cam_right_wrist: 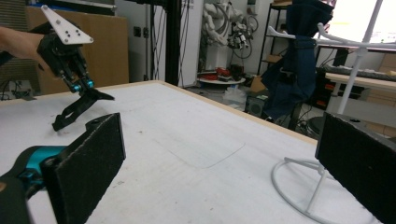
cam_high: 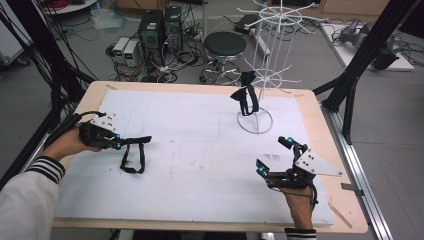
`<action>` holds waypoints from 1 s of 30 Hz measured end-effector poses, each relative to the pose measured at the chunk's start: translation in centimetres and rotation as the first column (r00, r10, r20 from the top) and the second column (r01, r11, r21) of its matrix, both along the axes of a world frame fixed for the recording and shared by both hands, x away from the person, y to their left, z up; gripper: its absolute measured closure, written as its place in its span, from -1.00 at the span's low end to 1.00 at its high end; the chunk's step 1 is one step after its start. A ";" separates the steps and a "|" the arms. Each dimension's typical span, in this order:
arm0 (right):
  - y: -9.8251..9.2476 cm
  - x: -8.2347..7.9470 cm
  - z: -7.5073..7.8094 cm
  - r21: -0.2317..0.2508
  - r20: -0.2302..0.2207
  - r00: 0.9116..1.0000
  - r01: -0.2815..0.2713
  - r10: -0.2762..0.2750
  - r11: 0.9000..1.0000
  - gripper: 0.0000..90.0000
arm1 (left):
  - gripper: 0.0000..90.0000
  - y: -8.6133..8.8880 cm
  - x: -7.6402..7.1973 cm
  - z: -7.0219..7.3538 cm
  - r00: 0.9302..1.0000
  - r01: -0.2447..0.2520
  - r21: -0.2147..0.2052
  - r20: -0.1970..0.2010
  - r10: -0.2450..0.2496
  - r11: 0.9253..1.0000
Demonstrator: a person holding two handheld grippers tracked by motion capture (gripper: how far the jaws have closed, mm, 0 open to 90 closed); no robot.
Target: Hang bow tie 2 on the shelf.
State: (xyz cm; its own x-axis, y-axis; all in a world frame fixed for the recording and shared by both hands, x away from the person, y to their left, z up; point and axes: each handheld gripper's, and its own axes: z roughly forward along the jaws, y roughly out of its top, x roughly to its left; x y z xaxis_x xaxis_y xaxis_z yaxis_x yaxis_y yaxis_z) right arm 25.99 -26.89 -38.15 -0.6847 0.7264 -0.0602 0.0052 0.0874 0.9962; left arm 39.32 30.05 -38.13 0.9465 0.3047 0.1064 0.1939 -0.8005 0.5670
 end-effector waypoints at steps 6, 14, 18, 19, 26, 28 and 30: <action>0.5 0.4 0.6 -0.003 -0.008 0.999 -0.039 0.039 0.999 -0.98 | 0.89 -0.1 -0.6 0.4 1.000 -0.020 -0.046 0.011 0.021 0.999; 1.3 1.1 1.7 -0.007 -0.032 0.995 -0.096 0.096 0.995 -0.98 | 0.88 -1.0 -1.3 1.0 0.999 -0.030 -0.127 0.023 0.033 0.992; 1.8 1.6 2.2 -0.017 -0.047 0.992 -0.120 0.119 0.993 -0.98 | 0.88 -1.9 -1.6 1.4 0.999 -0.008 -0.152 0.036 0.013 0.988; 1.9 1.7 2.3 -0.020 -0.050 0.991 -0.128 0.127 0.992 -0.98 | 0.88 -2.2 -1.7 1.5 0.999 -0.002 -0.154 0.035 0.008 0.988; 2.6 2.3 3.3 -0.015 -0.059 0.982 -0.180 0.179 0.983 -0.98 | 0.88 -3.4 -1.8 2.1 0.999 -0.003 -0.198 0.032 0.009 0.980; 2.8 2.4 3.6 -0.018 -0.062 0.980 -0.192 0.190 0.981 -0.98 | 0.88 -3.7 -1.9 2.2 1.000 -0.004 -0.205 0.029 0.010 0.979; 3.0 2.6 3.8 -0.021 -0.060 0.979 -0.194 0.193 0.981 -0.98 | 0.88 -4.0 -2.0 2.3 0.999 -0.005 -0.221 0.032 0.012 0.975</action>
